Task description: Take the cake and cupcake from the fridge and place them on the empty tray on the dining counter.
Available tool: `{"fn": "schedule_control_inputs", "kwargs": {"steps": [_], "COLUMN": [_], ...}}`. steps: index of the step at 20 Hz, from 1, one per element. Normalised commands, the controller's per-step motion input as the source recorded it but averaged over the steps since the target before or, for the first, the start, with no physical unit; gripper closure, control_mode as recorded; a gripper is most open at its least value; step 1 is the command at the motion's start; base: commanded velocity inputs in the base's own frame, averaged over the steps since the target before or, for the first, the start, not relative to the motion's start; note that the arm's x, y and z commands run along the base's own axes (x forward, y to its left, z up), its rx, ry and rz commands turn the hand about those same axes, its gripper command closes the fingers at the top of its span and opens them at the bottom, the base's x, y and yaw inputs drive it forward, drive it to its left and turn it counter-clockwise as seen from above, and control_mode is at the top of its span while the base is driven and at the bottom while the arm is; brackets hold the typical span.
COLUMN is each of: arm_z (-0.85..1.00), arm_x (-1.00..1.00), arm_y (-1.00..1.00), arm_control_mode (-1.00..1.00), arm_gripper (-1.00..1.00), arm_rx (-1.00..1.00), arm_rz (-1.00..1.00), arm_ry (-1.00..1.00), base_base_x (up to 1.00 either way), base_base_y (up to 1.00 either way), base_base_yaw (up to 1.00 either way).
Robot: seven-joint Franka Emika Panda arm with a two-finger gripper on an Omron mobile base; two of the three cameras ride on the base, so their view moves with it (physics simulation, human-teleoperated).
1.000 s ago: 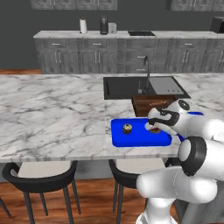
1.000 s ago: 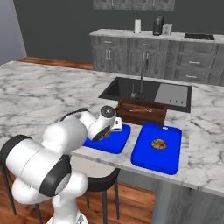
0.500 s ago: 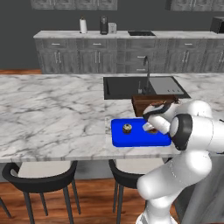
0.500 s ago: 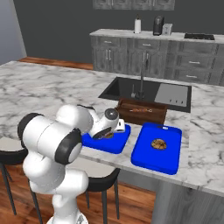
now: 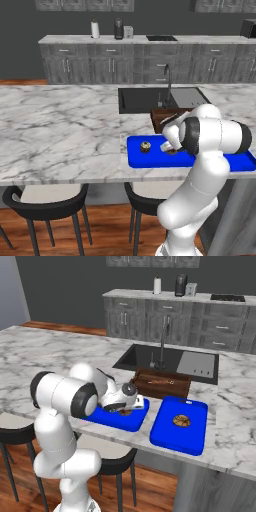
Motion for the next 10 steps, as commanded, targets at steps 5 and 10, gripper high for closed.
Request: {"fn": "schedule_control_inputs", "kwargs": {"steps": [5,10], "arm_z": [-0.3,-0.18], "arm_x": [0.22,0.18], "arm_y": [-0.03,0.0], "arm_control_mode": [-1.0,-1.0], "arm_gripper": [1.0,-1.0], "arm_rx": [0.0,0.0], "arm_rz": [0.0,0.0], "arm_ry": [0.01,0.03], "base_base_x": [0.0,0.0], "base_base_y": [0.0,0.0], "base_base_yaw": [0.0,0.0]}}
